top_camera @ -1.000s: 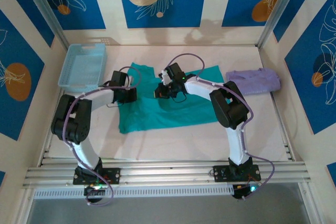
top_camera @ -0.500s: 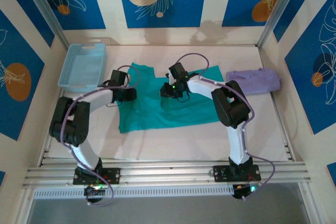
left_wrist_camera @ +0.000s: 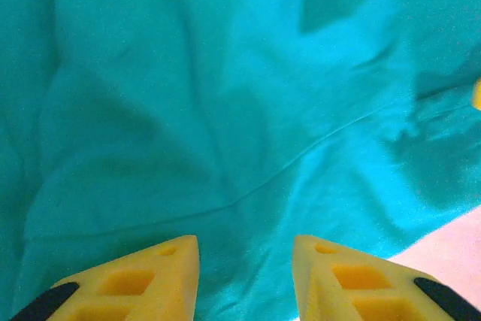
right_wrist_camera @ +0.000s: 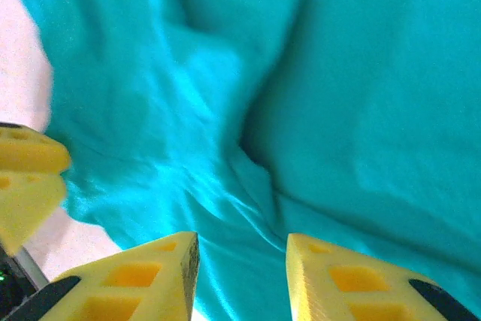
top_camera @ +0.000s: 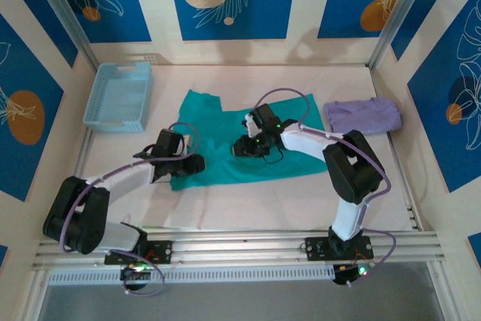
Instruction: Fold the inside-out t-shirt
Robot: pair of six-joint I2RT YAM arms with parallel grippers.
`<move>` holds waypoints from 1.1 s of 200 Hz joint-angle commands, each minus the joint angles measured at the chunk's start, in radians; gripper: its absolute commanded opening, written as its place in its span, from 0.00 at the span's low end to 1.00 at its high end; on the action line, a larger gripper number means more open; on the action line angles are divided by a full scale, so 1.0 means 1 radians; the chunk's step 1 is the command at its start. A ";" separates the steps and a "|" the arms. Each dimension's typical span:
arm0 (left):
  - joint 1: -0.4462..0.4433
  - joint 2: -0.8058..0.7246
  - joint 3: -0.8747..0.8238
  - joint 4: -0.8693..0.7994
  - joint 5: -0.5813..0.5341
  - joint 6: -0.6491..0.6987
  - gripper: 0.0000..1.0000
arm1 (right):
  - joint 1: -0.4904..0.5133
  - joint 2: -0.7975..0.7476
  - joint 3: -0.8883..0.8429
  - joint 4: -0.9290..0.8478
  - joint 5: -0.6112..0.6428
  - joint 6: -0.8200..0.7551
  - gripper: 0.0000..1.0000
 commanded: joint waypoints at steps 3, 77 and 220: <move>0.012 -0.001 -0.034 -0.022 -0.048 -0.008 0.35 | -0.056 -0.041 -0.065 -0.058 0.007 0.035 0.34; 0.036 0.020 -0.069 -0.082 -0.126 0.032 0.35 | -0.102 -0.052 -0.195 -0.187 0.010 0.086 0.27; 0.095 -0.001 0.295 -0.096 -0.253 0.146 0.70 | -0.379 -0.287 -0.067 -0.171 0.211 -0.040 0.62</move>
